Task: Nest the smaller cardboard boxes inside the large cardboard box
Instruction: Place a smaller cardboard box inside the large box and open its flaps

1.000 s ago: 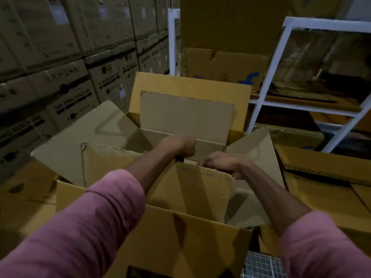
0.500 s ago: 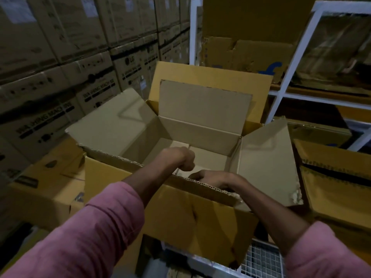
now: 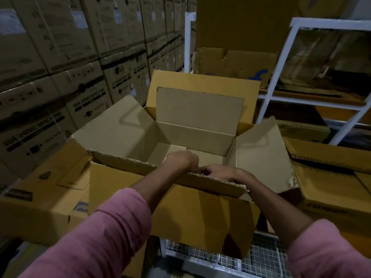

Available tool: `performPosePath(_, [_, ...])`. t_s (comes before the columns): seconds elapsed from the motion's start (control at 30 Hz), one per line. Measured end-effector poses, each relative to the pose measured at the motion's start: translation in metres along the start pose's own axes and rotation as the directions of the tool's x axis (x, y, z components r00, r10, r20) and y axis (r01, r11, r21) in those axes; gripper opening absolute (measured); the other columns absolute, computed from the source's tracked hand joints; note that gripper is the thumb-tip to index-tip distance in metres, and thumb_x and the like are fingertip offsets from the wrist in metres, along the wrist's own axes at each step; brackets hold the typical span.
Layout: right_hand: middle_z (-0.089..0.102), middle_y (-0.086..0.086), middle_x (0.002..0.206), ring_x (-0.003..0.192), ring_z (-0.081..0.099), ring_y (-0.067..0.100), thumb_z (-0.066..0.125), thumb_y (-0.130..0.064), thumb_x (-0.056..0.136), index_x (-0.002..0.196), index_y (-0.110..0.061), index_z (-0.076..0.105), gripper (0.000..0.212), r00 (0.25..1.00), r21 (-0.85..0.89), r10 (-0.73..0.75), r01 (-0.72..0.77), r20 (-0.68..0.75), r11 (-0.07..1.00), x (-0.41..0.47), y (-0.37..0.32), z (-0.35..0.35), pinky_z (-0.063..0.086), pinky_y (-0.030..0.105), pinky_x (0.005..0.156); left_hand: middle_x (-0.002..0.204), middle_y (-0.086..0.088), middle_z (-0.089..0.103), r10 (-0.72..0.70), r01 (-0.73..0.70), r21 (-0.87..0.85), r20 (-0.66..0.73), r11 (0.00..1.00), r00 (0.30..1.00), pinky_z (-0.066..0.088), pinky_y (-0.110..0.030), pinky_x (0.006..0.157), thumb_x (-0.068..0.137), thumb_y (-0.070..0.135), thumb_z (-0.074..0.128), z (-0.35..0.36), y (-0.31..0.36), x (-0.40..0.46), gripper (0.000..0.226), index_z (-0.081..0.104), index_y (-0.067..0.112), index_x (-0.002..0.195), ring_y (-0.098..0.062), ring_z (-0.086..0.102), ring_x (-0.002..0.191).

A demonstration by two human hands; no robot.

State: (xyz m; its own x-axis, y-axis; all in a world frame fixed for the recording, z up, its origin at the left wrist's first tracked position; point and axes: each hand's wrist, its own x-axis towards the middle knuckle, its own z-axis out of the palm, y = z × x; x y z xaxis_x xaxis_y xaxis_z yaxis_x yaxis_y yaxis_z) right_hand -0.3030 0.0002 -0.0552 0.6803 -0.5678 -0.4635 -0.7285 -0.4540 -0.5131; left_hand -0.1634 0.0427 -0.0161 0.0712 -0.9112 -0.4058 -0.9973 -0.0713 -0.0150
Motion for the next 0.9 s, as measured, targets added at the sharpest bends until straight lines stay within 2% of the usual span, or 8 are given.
performPosePath(0.07, [0.063, 0.009, 0.136, 0.117, 0.062, 0.022, 0.054, -0.021, 0.104, 0.142, -0.008, 0.054, 0.041, 1.0, 0.017, 0.01, -0.009, -0.015, 1.0, -0.004, -0.003, -0.001, 0.048, 0.03, 0.097, 0.142, -0.012, 0.055, 0.006, -0.006, -0.004, -0.008, 1.0, 1.0, 0.047, -0.047, 0.098, 0.1, 0.047, 0.053, -0.002, -0.001, -0.004, 0.05, 0.055, 0.015, 0.139, -0.035, 0.055, 0.126])
performPosePath(0.27, [0.058, 0.006, 0.144, 0.126, 0.056, 0.02, 0.052, -0.03, 0.105, 0.145, -0.012, 0.053, 0.044, 0.995, 0.023, 0.04, -0.038, -0.088, 0.999, -0.012, -0.003, -0.003, 0.045, 0.033, 0.105, 0.145, -0.013, 0.051, 0.02, -0.02, -0.014, -0.009, 1.0, 1.0, 0.046, -0.048, 0.1, 0.103, 0.042, 0.051, 0.0, 0.0, -0.007, 0.047, 0.053, 0.014, 0.14, -0.035, 0.053, 0.129])
performPosePath(0.47, [0.058, 0.009, 0.144, 0.12, 0.057, 0.016, 0.054, -0.022, 0.104, 0.143, -0.008, 0.054, 0.041, 0.995, 0.019, 0.032, -0.03, -0.093, 0.999, -0.016, -0.001, -0.001, 0.044, 0.027, 0.101, 0.142, -0.013, 0.055, 0.028, -0.029, -0.021, -0.02, 0.999, 0.999, 0.047, -0.048, 0.1, 0.103, 0.044, 0.05, 0.0, 0.0, -0.009, 0.046, 0.056, 0.013, 0.137, -0.035, 0.055, 0.126])
performPosePath(0.57, [0.058, 0.011, 0.143, 0.123, 0.057, 0.018, 0.054, -0.019, 0.105, 0.142, -0.005, 0.054, 0.04, 0.991, 0.023, 0.031, -0.029, -0.128, 0.999, -0.017, -0.001, -0.006, 0.044, 0.024, 0.099, 0.136, -0.013, 0.06, 0.04, -0.043, -0.033, -0.1, 0.999, 0.994, 0.049, -0.045, 0.096, 0.105, 0.036, 0.048, -0.006, 0.0, -0.008, 0.039, 0.058, 0.012, 0.133, -0.034, 0.058, 0.122])
performPosePath(0.7, [0.063, 0.008, 0.136, 0.123, 0.059, 0.022, 0.054, -0.029, 0.105, 0.137, -0.008, 0.06, 0.039, 0.968, 0.052, 0.057, -0.046, -0.245, 0.998, -0.024, -0.003, -0.016, 0.048, 0.034, 0.104, 0.125, -0.014, 0.063, 0.046, -0.063, -0.059, -0.254, 0.996, 0.966, 0.052, -0.047, 0.093, 0.106, 0.029, 0.042, -0.016, -0.001, -0.004, 0.031, 0.058, 0.013, 0.127, -0.033, 0.061, 0.111])
performPosePath(0.8, [0.07, 0.003, 0.122, 0.112, 0.065, 0.019, 0.057, -0.033, 0.104, 0.13, -0.012, 0.066, 0.035, 0.941, 0.176, 0.098, -0.042, -0.323, 0.983, -0.03, 0.004, -0.022, 0.053, 0.035, 0.096, 0.122, -0.014, 0.063, 0.053, -0.072, -0.054, -0.305, 0.996, 0.951, 0.051, -0.044, 0.088, 0.106, 0.029, 0.04, -0.024, 0.001, -0.004, 0.032, 0.057, 0.012, 0.126, -0.034, 0.062, 0.109])
performPosePath(0.9, [0.07, -0.003, 0.117, 0.104, 0.068, 0.015, 0.054, -0.04, 0.104, 0.125, -0.019, 0.065, 0.032, 0.932, 0.259, 0.154, -0.068, -0.329, 0.963, -0.037, 0.009, -0.026, 0.053, 0.032, 0.078, 0.118, -0.013, 0.064, 0.059, -0.08, -0.052, -0.33, 0.995, 0.942, 0.05, -0.043, 0.083, 0.106, 0.029, 0.04, -0.028, 0.002, -0.005, 0.031, 0.058, 0.011, 0.124, -0.032, 0.063, 0.105])
